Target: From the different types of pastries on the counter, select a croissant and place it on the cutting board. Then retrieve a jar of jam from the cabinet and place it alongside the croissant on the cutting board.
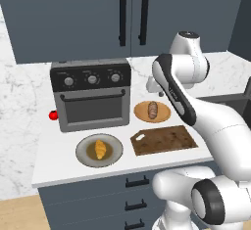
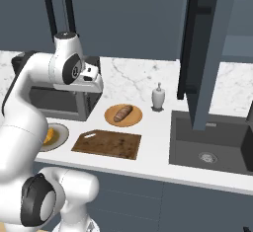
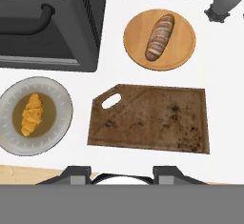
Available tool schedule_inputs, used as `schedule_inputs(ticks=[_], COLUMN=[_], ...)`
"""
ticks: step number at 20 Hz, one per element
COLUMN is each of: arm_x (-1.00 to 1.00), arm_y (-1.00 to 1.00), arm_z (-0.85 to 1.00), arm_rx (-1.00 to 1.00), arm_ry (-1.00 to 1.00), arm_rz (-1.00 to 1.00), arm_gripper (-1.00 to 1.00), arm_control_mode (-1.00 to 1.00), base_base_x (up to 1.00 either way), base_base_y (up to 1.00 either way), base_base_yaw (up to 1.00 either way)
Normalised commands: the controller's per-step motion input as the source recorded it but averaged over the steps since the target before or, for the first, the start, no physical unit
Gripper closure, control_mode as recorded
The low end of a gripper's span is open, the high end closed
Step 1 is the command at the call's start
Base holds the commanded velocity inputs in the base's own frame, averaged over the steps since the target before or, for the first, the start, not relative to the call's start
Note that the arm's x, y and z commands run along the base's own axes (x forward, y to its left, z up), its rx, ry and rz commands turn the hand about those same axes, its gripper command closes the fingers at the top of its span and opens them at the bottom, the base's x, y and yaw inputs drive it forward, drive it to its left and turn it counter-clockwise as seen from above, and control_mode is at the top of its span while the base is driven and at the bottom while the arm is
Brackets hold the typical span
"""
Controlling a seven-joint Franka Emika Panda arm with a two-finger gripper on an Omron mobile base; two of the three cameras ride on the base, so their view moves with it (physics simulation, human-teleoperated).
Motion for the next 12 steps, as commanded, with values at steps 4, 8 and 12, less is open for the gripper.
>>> schedule_inputs(ticks=[4, 8, 12], arm_x=[0.0, 0.0, 0.0], arm_y=[-0.03, 0.0, 0.0], arm_z=[0.0, 0.0, 0.0], arm_rx=[0.0, 0.0, 0.0], arm_ry=[0.0, 0.0, 0.0], arm_rz=[0.0, 0.0, 0.0], arm_gripper=[-1.0, -1.0, -1.0], arm_control_mode=[-1.0, -1.0, -1.0], base_base_x=[0.0, 0.0, 0.0], base_base_y=[0.0, 0.0, 0.0], base_base_yaw=[0.0, 0.0, 0.0])
